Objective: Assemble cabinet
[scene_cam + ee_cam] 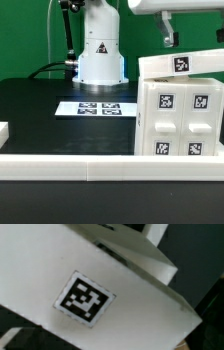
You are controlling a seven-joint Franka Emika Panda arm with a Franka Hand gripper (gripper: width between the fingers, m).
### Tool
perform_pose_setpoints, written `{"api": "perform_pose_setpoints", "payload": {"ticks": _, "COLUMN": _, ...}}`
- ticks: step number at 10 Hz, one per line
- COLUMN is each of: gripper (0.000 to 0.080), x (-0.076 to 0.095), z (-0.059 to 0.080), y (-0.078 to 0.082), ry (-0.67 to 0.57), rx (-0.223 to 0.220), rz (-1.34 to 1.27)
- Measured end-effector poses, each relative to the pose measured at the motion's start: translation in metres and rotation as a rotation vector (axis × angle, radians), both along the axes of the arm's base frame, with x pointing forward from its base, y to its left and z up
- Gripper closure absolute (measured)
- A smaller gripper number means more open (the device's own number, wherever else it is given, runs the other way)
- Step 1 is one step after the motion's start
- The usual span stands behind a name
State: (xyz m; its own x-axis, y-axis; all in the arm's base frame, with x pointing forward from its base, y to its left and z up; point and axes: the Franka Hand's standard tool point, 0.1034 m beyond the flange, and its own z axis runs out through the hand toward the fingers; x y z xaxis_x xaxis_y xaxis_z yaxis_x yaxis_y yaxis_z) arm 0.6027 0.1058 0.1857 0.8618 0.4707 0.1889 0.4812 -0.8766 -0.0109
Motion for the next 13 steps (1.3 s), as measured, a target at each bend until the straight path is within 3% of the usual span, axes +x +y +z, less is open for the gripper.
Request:
{"api": "perform_pose_setpoints", "payload": {"ticks": 4, "gripper": 0.0002, "x": -0.002, "z": -0.007, "y": -0.005, "ry": -0.014, "rx": -0.085, "rz": 0.336}}
{"api": "perform_pose_setpoints", "payload": {"ticks": 8, "gripper": 0.0002, "x": -0.002, "z": -0.009, "y": -0.012, "ry": -0.026, "rx": -0.141, "rz": 0.563}}
{"api": "perform_pose_setpoints", "payload": {"ticks": 13, "gripper": 0.0002, "x": -0.002, "z": -0.024, "y": -0.016, "ry": -0.019, "rx": -0.153, "rz": 0.574}}
